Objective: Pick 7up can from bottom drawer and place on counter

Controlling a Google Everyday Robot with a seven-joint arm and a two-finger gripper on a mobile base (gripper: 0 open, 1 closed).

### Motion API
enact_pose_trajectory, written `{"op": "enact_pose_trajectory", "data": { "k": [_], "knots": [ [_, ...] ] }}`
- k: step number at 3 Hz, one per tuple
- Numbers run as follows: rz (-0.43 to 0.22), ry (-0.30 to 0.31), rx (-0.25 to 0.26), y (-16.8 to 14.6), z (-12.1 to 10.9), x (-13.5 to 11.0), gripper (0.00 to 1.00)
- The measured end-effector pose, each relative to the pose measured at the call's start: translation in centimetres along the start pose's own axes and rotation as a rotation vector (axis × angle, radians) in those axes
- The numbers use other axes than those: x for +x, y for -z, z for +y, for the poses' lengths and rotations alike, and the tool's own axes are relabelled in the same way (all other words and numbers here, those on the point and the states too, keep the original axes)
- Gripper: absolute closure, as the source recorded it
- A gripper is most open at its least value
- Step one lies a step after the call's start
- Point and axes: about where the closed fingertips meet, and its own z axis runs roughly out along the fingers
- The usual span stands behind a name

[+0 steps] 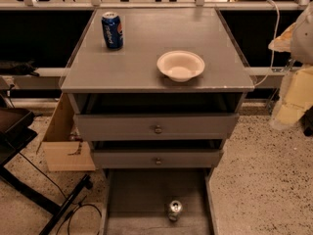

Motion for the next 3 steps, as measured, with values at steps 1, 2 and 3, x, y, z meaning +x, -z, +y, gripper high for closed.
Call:
{"op": "enact_pose_trajectory", "data": {
  "k": [1, 2, 3],
  "knots": [
    [0.000, 0.000, 0.000, 0.0, 0.0, 0.0, 0.00],
    [-0.019, -0.026, -0.013, -0.9, 0.1, 0.4, 0.00],
    [-0.083, -0.091, -0.070, -5.2, 0.5, 3.2, 0.00]
  ]
}}
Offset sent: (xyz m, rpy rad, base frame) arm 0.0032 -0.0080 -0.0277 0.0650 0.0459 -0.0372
